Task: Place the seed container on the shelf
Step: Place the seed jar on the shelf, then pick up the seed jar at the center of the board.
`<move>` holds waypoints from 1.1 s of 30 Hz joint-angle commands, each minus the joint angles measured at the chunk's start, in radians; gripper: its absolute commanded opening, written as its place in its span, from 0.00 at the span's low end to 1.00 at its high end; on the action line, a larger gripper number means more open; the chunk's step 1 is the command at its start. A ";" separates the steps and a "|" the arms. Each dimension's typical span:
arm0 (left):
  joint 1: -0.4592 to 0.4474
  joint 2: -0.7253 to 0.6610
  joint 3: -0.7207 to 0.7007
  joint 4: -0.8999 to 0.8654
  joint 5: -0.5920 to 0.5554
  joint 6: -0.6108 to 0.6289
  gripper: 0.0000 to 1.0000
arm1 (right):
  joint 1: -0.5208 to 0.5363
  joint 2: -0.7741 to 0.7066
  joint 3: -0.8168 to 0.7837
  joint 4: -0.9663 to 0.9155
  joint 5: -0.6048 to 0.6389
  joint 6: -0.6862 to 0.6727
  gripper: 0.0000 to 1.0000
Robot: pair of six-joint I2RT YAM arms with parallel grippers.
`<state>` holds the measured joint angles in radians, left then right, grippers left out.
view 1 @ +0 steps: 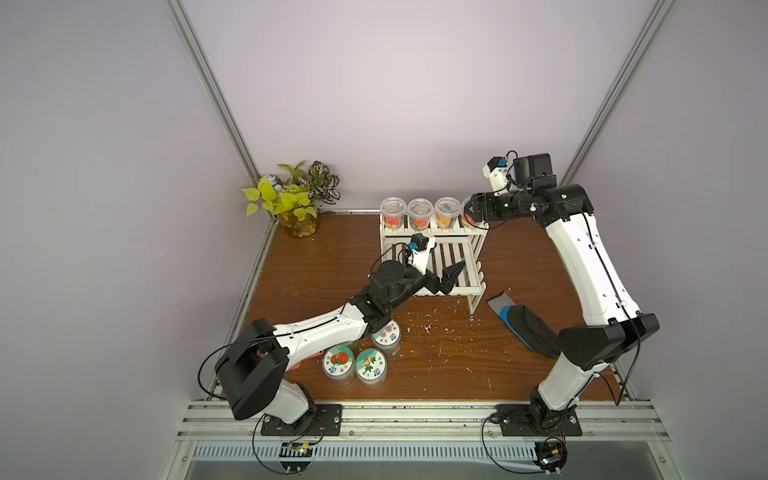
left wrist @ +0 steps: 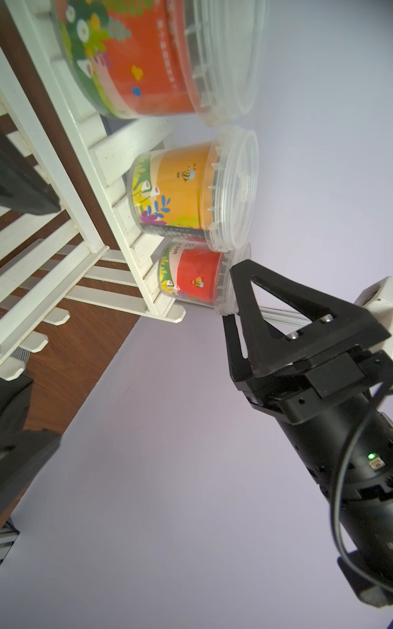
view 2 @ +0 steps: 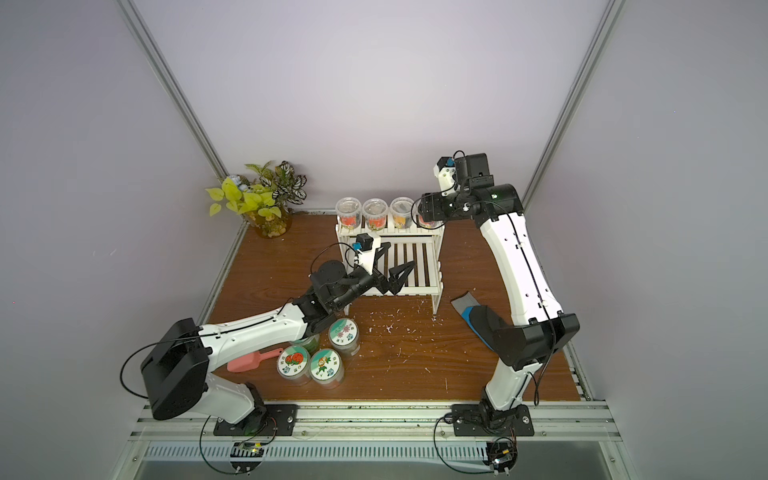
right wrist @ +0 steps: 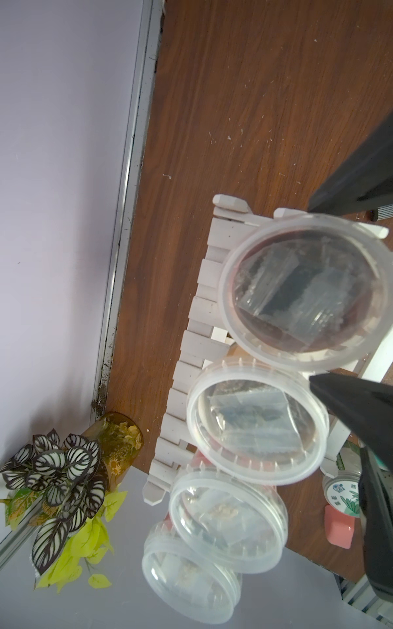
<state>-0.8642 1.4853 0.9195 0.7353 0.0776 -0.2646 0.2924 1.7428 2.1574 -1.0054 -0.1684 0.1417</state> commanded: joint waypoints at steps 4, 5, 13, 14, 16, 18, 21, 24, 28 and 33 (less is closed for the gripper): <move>0.009 -0.009 0.018 -0.013 -0.006 0.008 1.00 | 0.003 -0.048 0.039 -0.008 -0.010 -0.003 0.86; 0.011 -0.011 0.018 -0.018 -0.007 0.010 1.00 | 0.003 -0.052 0.043 -0.009 -0.010 -0.002 0.87; 0.038 -0.077 -0.035 -0.060 -0.008 0.027 1.00 | 0.003 -0.145 0.021 0.031 0.010 -0.014 0.92; 0.043 -0.094 -0.049 -0.072 -0.012 0.029 1.00 | 0.003 -0.175 -0.011 0.054 0.006 -0.017 0.92; 0.058 -0.142 -0.084 -0.105 -0.007 0.034 1.00 | 0.003 -0.277 -0.144 0.153 -0.044 -0.020 0.92; 0.076 -0.194 -0.116 -0.152 -0.003 0.037 1.00 | 0.004 -0.409 -0.331 0.284 -0.139 -0.022 0.92; 0.088 -0.268 -0.156 -0.267 -0.003 0.059 1.00 | 0.004 -0.607 -0.651 0.512 -0.372 -0.010 0.91; 0.091 -0.327 -0.195 -0.395 -0.018 0.060 1.00 | 0.013 -0.744 -0.900 0.668 -0.519 0.054 0.90; 0.090 -0.392 -0.237 -0.555 -0.046 0.005 1.00 | 0.096 -0.845 -1.123 0.697 -0.472 0.086 0.89; 0.088 -0.461 -0.297 -0.695 -0.094 -0.088 1.00 | 0.297 -0.897 -1.305 0.726 -0.286 0.137 0.89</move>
<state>-0.7807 1.0534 0.6407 0.1780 0.0273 -0.2897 0.5137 0.8665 0.8909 -0.3656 -0.5377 0.2287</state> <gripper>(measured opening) 0.996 0.895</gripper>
